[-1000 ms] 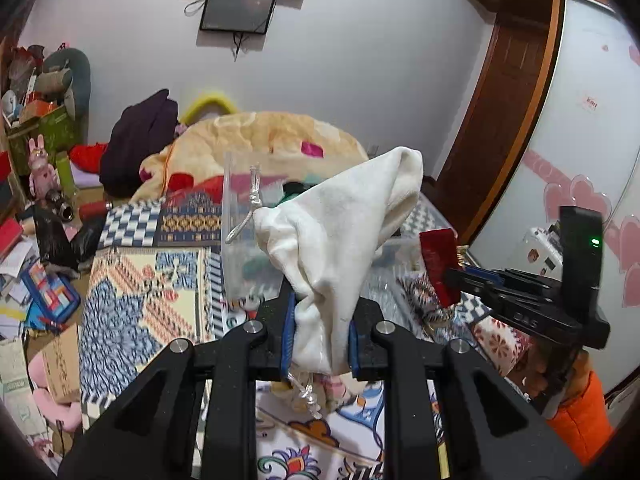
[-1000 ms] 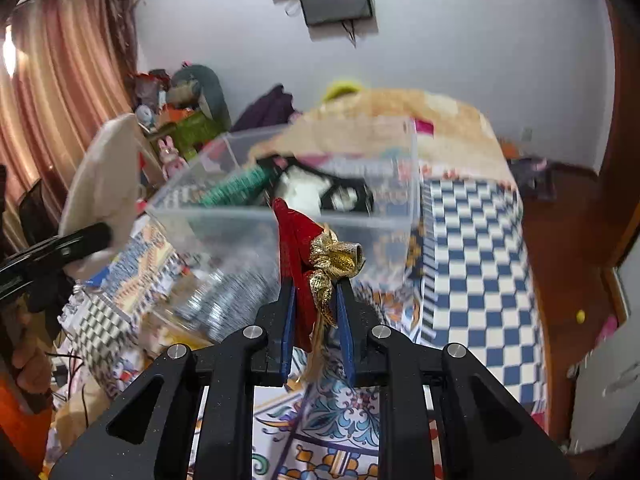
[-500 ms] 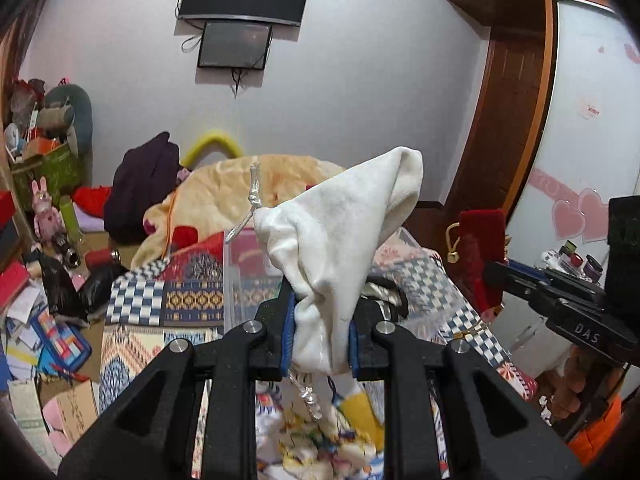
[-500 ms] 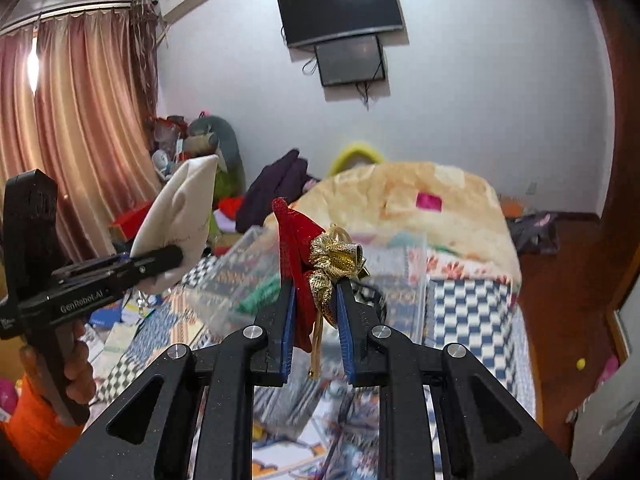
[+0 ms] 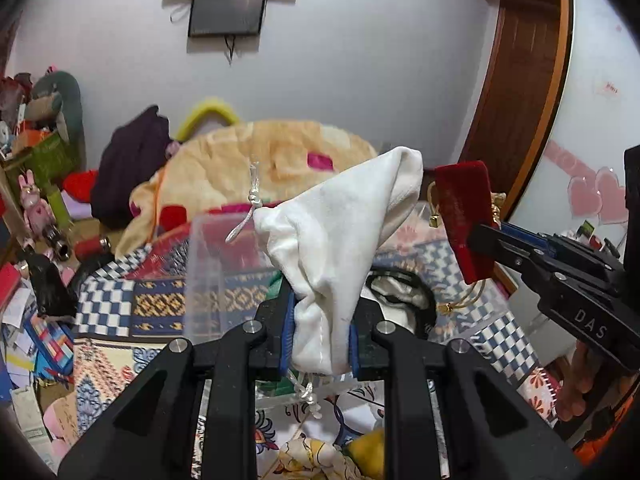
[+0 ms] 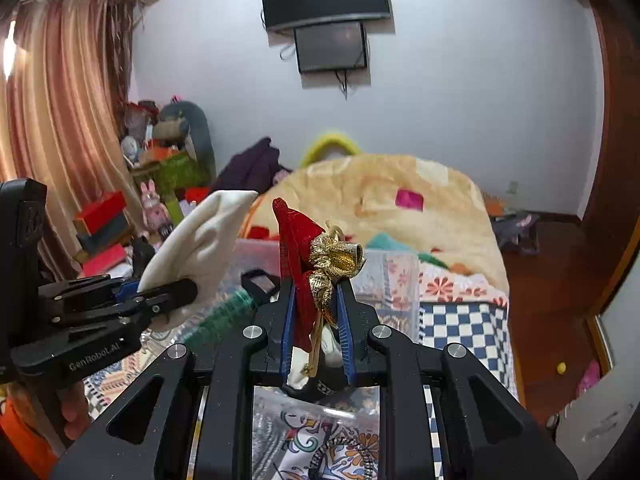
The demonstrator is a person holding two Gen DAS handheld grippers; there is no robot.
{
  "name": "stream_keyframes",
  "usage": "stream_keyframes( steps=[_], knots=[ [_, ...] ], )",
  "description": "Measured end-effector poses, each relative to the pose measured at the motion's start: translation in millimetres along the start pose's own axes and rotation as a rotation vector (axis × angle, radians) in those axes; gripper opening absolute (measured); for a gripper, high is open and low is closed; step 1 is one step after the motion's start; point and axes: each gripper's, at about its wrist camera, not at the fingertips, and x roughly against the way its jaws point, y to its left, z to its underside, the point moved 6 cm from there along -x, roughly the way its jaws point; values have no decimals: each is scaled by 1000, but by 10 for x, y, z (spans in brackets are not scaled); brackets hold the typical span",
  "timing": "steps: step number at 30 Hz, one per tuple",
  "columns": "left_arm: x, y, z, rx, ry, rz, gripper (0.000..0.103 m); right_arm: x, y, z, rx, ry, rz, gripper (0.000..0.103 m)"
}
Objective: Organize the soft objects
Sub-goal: 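Lift both items over the clear box and release them inside with both tools, then grasp the floral cloth scrunchie with the left tool while the right tool grasps the beaded bracelet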
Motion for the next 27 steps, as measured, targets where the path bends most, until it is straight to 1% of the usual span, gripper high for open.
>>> stream_keyframes(
  steps=[4,7,9,10,12,14,15,16,18,19,21,23,25,27],
  knots=[
    [-190,-23,75,-28,46,-21,21,-172,-17,124,19,68,32,18],
    [-279,-52,122,-40,78,-18,21,-256,-13,203,36,111,50,18],
    [-315,-66,143,-47,91,-29,22,-291,-30,240,39,135,58,20],
    [-327,-66,154,-48,100,-34,25,-308,-34,259,38,147,55,22],
    [-356,-61,176,-43,125,-26,30,-326,-34,281,36,165,56,23],
    [-358,-48,194,-30,139,-10,36,-324,-17,286,42,175,59,28],
    [-349,-38,197,-25,141,-4,43,-307,-13,294,42,178,56,35],
    [-325,-33,198,-21,136,-3,48,-289,-9,297,43,177,56,40],
    [-279,-18,185,-20,126,-8,52,-262,-18,294,45,171,63,47],
    [-247,-18,178,-21,121,-5,52,-225,-23,289,45,164,65,51],
    [-162,-31,169,-24,110,4,53,-195,-48,273,39,156,59,54],
    [-65,-39,147,-30,92,9,56,-119,-57,250,30,145,44,56],
    [65,-59,111,-44,59,2,64,-34,-57,223,23,128,31,60],
    [202,-65,85,-51,27,-3,69,31,-45,203,29,109,37,65]
  ],
)
